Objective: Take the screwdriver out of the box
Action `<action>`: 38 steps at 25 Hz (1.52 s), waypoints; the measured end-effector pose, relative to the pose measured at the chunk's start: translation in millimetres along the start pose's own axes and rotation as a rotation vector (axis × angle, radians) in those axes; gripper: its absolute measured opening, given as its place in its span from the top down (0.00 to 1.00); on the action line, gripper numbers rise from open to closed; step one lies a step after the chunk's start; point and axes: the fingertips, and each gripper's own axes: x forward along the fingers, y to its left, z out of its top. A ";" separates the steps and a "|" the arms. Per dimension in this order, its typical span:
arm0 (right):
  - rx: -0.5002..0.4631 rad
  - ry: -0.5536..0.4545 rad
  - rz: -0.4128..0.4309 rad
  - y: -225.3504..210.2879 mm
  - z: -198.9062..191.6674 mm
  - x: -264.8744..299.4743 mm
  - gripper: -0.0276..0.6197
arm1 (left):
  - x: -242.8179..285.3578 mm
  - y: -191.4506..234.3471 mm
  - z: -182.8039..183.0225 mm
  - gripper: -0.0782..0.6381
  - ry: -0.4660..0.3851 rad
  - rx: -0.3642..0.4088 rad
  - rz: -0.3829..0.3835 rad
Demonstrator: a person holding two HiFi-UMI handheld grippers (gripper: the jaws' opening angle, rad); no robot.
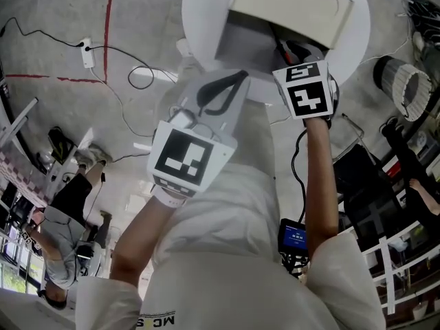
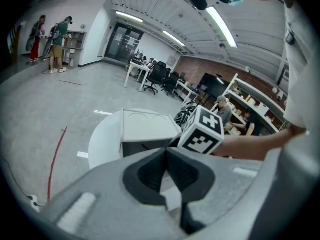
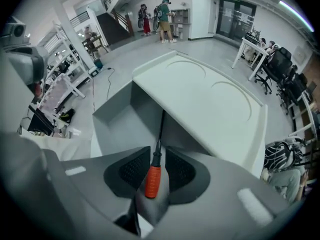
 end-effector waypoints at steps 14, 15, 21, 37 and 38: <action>-0.045 0.121 0.005 2.9 -12.5 27.0 0.85 | -8.6 -3.5 -9.4 0.89 0.011 0.001 -0.021; -0.049 0.120 0.007 4.7 -12.1 26.6 0.86 | -9.1 -4.0 -9.3 0.89 0.009 0.000 -0.020; -0.088 0.106 0.011 12.1 -13.3 15.3 0.86 | -12.9 -9.9 -9.8 0.89 -0.006 0.002 -0.018; -0.163 -0.085 -0.033 36.3 12.5 -68.4 0.86 | -43.3 -35.3 7.6 0.89 -0.053 0.062 0.002; -0.167 -0.102 -0.038 38.3 14.1 -74.5 0.86 | -46.1 -37.8 9.6 0.89 -0.058 0.065 0.005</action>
